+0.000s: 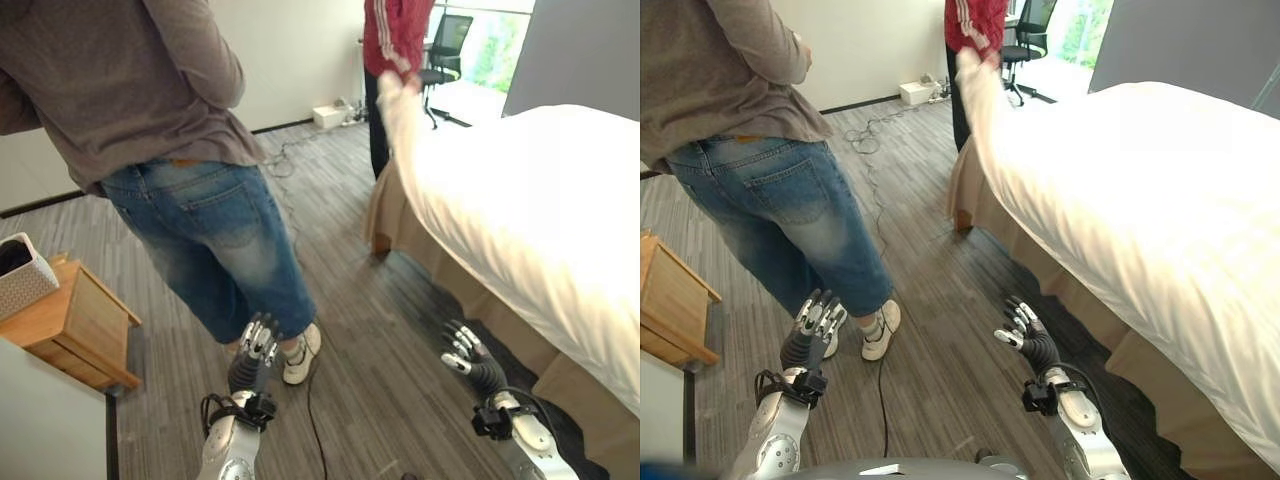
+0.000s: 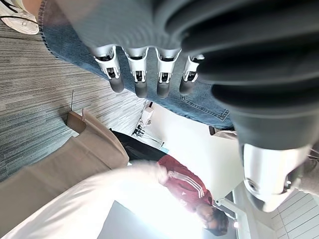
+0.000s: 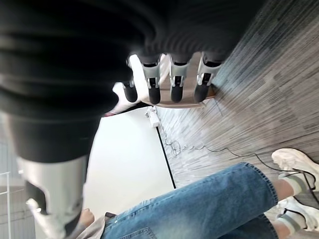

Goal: Making the bed.

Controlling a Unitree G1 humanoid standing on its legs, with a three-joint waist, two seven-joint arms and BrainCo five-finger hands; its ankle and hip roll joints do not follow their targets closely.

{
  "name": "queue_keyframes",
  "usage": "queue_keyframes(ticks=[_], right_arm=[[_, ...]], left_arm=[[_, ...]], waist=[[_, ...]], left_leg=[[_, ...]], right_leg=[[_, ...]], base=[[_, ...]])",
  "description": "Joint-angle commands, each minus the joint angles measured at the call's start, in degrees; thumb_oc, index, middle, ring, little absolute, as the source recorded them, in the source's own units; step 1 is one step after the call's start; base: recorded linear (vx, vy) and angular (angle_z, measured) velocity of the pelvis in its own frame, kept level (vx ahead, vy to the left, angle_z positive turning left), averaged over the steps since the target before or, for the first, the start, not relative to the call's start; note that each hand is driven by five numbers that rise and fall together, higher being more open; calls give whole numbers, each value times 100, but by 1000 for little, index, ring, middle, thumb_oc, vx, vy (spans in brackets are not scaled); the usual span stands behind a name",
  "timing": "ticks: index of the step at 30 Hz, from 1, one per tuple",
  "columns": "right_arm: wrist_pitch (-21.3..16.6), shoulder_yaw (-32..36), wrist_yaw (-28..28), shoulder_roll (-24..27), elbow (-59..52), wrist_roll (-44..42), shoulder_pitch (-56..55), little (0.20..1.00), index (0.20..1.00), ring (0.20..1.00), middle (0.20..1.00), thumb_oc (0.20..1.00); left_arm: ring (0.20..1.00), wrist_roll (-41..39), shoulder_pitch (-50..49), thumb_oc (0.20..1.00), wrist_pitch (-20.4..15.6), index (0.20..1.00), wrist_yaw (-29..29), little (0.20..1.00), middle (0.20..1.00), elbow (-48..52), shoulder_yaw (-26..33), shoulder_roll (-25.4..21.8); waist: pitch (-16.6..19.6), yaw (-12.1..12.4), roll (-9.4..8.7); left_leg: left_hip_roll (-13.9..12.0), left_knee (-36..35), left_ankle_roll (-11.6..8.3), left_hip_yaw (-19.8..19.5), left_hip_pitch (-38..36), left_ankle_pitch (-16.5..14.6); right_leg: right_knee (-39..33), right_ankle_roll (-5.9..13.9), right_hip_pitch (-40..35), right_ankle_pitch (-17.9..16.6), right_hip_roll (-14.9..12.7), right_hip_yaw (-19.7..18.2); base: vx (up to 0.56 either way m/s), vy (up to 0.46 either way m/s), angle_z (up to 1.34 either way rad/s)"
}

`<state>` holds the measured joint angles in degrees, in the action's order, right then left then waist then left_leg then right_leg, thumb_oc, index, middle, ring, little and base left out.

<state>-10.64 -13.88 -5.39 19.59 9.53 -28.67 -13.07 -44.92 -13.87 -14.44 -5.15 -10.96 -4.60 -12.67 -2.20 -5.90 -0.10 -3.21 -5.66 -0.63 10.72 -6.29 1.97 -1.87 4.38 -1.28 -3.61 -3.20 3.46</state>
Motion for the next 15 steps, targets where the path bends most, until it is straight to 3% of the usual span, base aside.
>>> queue_keyframes(ticks=[1,15], right_arm=[[-242,37,-62,55,-243,44,305,1000,1000,1000,1000,1000],[-244,37,-167,-32,-223,-501,219,1000,1000,1000,1000,1000]], left_arm=[[1000,-167,250,1000,-284,1000,-77,1000,1000,189,91,-161],[1000,-251,262,1000,-292,1000,-79,1000,1000,161,22,-137]], waist=[[-122,52,-156],[-69,14,-142]], left_leg=[[102,66,74,-250,-191,-392],[68,66,38,-218,-234,-388]], right_leg=[[346,301,69,113,-294,-62],[272,279,7,103,-280,-111]], base=[[0,0,0],[-2,-5,-2]])
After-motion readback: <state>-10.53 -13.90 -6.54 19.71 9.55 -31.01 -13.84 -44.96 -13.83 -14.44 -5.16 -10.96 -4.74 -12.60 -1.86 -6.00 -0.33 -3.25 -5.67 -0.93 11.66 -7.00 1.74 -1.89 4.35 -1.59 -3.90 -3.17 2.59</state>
